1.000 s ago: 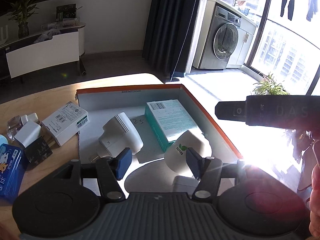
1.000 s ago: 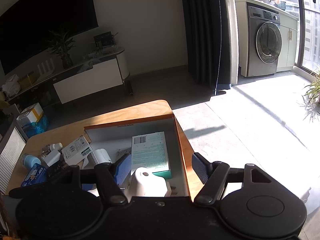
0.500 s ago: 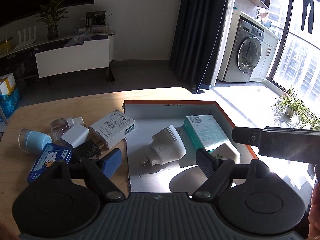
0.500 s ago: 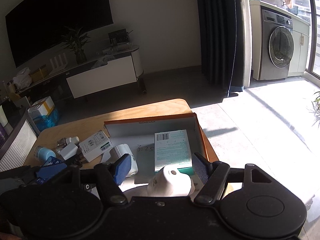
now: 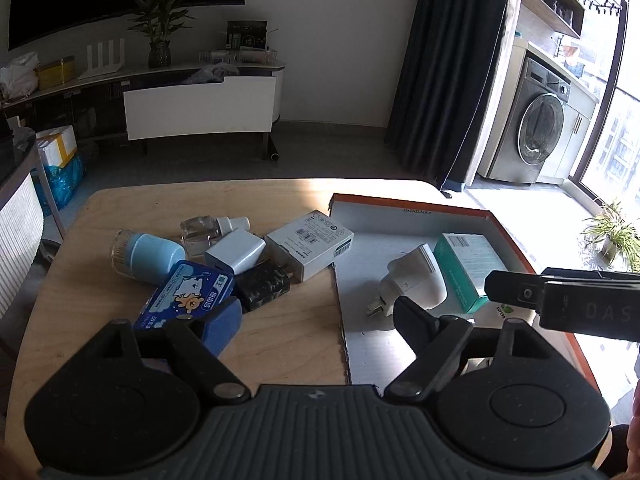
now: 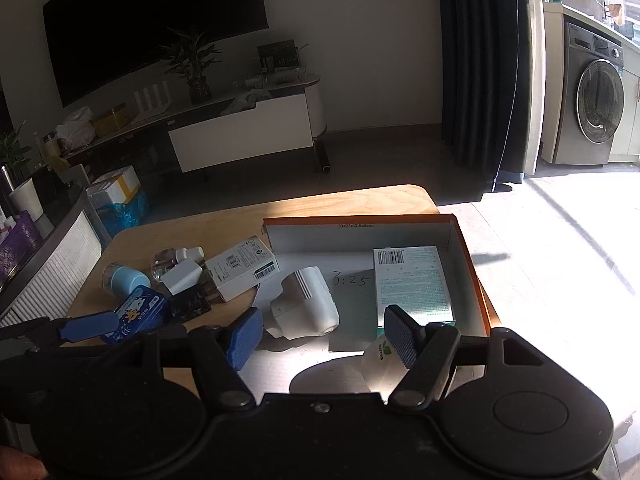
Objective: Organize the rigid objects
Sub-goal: 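Move left tool to blue toothpick tin while right tool approaches white adapter box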
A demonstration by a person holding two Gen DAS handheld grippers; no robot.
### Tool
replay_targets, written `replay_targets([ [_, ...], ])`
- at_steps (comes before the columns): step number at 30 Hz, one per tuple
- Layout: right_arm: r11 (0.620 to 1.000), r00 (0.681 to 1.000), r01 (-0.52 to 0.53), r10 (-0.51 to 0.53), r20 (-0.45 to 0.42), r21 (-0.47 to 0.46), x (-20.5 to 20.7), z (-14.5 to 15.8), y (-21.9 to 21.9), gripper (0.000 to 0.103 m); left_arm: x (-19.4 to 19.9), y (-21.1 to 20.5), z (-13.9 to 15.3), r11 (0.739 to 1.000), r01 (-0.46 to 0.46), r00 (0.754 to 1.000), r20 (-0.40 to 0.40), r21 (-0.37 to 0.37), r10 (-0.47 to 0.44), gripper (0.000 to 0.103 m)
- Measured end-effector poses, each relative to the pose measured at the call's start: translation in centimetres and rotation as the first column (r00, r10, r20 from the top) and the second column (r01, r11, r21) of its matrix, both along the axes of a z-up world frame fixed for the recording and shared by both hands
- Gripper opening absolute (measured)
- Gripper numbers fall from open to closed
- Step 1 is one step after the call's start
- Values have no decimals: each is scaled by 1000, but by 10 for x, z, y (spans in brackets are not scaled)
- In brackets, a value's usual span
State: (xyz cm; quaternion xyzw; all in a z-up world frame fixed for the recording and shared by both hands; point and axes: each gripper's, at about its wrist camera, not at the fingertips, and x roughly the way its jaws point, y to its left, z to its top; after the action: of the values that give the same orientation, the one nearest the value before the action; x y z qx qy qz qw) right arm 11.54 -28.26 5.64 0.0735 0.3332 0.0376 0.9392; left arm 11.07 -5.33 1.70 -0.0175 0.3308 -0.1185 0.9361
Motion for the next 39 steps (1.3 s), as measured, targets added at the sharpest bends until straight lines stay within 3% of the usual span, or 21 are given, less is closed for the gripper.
replay_targets([
  [17,995,995,-100,100,-28,-4,6,-10,38,81,-3,46,-10,994,-109,994,-24,0,109,85],
  [39,989,987,-149,148,-62,-11,17,-21,57,81,9,64,-21,989,-144,988,-56,29,145,85],
])
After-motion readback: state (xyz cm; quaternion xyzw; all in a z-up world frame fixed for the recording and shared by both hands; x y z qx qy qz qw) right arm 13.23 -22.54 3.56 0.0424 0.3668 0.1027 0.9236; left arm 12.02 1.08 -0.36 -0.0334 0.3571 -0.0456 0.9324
